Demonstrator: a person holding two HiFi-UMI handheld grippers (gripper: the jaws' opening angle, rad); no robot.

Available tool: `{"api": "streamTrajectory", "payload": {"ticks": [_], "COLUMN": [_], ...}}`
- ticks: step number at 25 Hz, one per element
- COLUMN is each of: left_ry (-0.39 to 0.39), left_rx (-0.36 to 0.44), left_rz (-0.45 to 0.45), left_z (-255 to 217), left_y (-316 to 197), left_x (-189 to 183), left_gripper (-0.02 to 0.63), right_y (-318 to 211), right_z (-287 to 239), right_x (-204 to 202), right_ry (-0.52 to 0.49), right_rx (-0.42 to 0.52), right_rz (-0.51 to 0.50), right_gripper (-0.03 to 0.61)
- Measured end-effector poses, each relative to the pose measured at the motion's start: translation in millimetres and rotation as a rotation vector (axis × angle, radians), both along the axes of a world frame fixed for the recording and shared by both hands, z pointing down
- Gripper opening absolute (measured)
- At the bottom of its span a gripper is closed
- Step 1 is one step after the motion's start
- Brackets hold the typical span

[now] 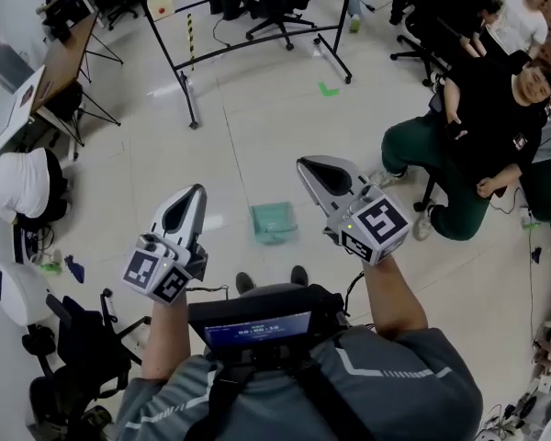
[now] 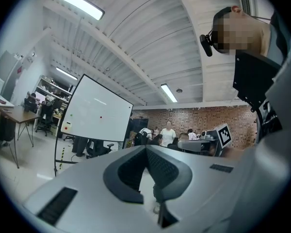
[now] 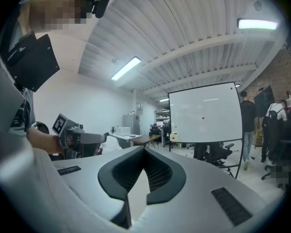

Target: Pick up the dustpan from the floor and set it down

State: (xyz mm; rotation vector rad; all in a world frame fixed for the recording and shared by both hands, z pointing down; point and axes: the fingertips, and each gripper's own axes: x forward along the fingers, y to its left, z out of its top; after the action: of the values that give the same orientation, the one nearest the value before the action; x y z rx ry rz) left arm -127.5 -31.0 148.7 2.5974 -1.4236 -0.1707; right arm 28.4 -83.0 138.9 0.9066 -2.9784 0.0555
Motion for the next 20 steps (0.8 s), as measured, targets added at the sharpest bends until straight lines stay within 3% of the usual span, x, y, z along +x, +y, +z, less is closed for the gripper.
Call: {"api": "streamTrajectory", "payload": {"ticks": [6, 9, 14, 20], "left_ry": [-0.038, -0.032, 0.021, 0.026], "left_rx": [-0.032, 0.001, 0.008, -0.002], "left_rz": [-0.060, -0.057, -0.092, -0.031], "left_z": [18.9, 9.4, 11.0, 25.9], "left_y": [15.3, 37.6, 110.3, 214.6], "left_x": [26.1, 20.9, -16.2, -80.5], "left_gripper": [0.023, 0.023, 0.023, 0.023], "right_y": [-3.2, 11.6, 80.5, 190.1], "right_z": [15.8, 15.6, 10.2, 16.1], "right_x": [12.5, -3.2, -32.8, -76.4], "right_ry": [0.005, -0.001, 0.007, 0.017], "right_rx": [-0.005, 0.005, 0.033, 0.039], "right_rz": [-0.091, -0.108, -0.089, 0.028], "right_gripper": [0.011, 0.011, 0.011, 0.011]}}
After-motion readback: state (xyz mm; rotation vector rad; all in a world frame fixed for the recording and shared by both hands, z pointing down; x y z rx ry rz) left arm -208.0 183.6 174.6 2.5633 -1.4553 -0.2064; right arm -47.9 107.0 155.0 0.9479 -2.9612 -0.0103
